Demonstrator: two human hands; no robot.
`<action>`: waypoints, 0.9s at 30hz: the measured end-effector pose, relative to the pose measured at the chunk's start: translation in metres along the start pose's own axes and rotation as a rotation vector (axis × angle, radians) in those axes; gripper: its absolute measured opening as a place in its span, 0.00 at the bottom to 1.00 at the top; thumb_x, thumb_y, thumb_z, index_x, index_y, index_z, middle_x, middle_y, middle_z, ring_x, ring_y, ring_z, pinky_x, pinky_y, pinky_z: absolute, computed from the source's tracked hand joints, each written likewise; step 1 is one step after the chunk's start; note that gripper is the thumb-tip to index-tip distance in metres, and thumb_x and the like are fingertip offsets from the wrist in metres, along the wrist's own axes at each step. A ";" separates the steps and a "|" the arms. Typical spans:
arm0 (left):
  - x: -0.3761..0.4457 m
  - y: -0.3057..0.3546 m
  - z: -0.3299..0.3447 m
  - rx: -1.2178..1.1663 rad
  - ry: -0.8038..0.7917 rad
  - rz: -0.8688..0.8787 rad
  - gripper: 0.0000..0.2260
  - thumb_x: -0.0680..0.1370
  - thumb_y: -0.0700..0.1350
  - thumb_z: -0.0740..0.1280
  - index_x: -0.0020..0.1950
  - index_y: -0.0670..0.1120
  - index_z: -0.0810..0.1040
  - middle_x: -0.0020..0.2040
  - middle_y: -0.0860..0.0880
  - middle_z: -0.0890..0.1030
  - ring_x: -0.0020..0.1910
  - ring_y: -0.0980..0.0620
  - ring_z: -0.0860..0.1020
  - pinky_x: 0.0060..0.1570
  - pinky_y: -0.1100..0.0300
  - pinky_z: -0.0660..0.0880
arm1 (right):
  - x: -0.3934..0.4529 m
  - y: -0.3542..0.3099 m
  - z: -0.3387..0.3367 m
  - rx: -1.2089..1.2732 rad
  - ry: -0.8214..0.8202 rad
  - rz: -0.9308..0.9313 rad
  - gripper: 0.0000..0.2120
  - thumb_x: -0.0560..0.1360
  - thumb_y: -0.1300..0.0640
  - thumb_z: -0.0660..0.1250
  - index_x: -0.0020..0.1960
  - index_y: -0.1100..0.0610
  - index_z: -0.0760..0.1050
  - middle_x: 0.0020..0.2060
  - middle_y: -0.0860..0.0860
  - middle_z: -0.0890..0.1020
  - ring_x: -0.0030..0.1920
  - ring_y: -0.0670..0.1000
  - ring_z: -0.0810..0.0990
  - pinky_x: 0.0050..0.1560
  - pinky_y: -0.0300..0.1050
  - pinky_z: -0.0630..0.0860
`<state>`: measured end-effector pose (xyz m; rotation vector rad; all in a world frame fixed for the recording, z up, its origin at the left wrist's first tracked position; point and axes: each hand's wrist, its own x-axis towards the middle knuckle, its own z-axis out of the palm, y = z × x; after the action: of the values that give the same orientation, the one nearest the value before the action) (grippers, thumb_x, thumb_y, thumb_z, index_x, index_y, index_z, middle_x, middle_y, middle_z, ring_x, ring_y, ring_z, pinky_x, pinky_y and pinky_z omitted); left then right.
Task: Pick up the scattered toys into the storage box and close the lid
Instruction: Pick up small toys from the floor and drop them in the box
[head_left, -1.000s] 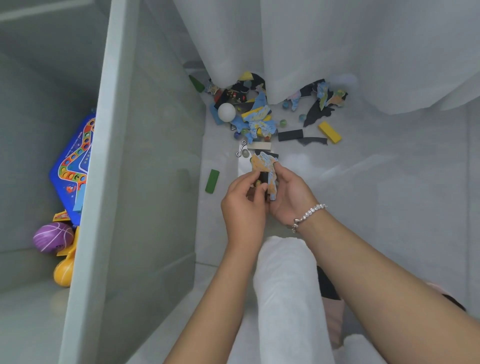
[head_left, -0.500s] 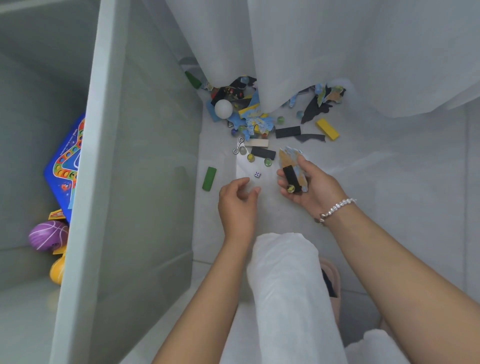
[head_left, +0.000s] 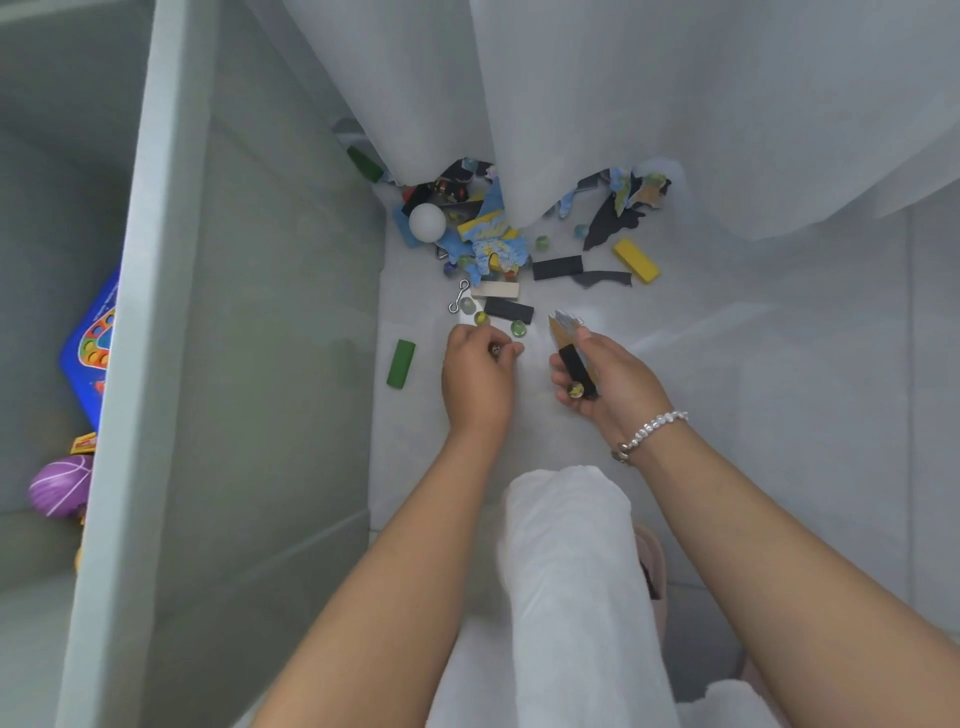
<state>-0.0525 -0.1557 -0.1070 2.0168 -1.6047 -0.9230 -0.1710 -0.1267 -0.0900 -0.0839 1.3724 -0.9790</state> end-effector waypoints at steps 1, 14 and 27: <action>0.000 -0.001 -0.001 -0.010 0.017 -0.016 0.04 0.73 0.40 0.70 0.45 0.40 0.80 0.49 0.45 0.76 0.43 0.49 0.77 0.47 0.63 0.71 | 0.000 0.000 0.002 -0.006 -0.007 0.002 0.08 0.79 0.53 0.60 0.45 0.55 0.74 0.37 0.55 0.76 0.31 0.49 0.73 0.31 0.39 0.73; 0.008 -0.057 -0.042 0.089 0.320 -0.011 0.07 0.72 0.33 0.68 0.49 0.38 0.80 0.50 0.39 0.77 0.44 0.46 0.77 0.46 0.68 0.65 | -0.008 0.007 0.027 -0.029 -0.077 0.010 0.08 0.79 0.53 0.60 0.46 0.56 0.75 0.38 0.54 0.77 0.33 0.49 0.75 0.31 0.38 0.76; 0.004 -0.043 -0.046 -0.011 0.228 0.038 0.09 0.69 0.29 0.69 0.48 0.38 0.79 0.48 0.48 0.72 0.41 0.50 0.74 0.44 0.75 0.67 | -0.015 -0.001 0.033 -0.007 -0.095 0.025 0.09 0.79 0.53 0.60 0.47 0.57 0.75 0.38 0.55 0.78 0.33 0.49 0.74 0.32 0.38 0.75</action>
<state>0.0108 -0.1523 -0.1046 1.9963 -1.5037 -0.6595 -0.1424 -0.1339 -0.0691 -0.1171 1.2869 -0.9382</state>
